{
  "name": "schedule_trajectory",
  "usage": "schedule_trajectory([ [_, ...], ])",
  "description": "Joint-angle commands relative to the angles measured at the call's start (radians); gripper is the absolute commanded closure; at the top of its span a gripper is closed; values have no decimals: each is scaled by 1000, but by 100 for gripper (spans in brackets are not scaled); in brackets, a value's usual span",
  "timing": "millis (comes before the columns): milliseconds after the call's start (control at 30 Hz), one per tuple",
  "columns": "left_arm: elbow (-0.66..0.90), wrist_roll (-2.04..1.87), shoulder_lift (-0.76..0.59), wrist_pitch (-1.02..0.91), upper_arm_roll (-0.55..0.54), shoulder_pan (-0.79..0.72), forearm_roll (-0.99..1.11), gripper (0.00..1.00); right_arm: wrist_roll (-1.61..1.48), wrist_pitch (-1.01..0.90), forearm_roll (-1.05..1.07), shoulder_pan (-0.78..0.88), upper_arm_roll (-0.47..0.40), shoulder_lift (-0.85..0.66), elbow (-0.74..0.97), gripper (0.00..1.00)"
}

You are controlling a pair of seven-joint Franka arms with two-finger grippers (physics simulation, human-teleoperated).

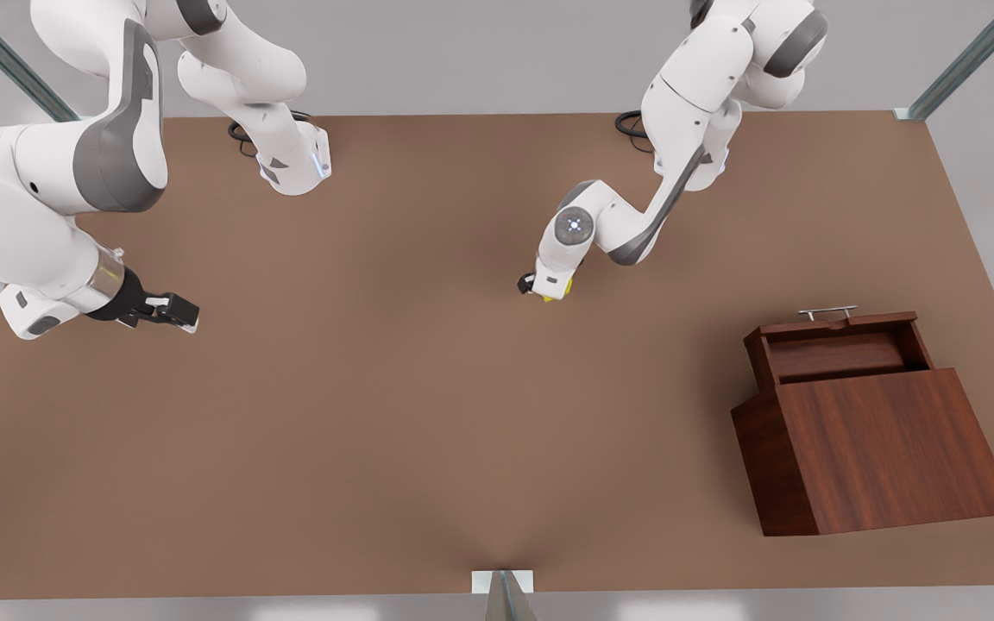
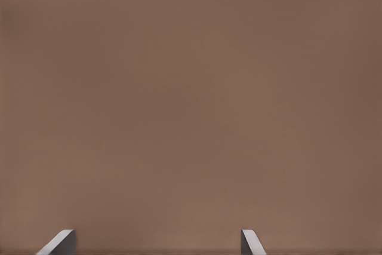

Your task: Open the drawer with left arm, place the square in the middle with right arm, and place the square in the drawer with left arm

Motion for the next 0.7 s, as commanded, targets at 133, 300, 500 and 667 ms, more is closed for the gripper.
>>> schedule_trajectory([
  [133,1,-9,14,5,1,-7,85,0,0,-3,0,0,0,0,-1,0],
  [300,1,-9,22,9,1,-13,82,0,0,-3,0,-2,0,0,1,0],
  [500,4,-10,23,10,1,-13,80,0,0,-3,0,-2,0,0,1,0],
  [667,4,-14,43,32,1,-13,80,0,0,-3,0,-2,0,0,-1,0],
])
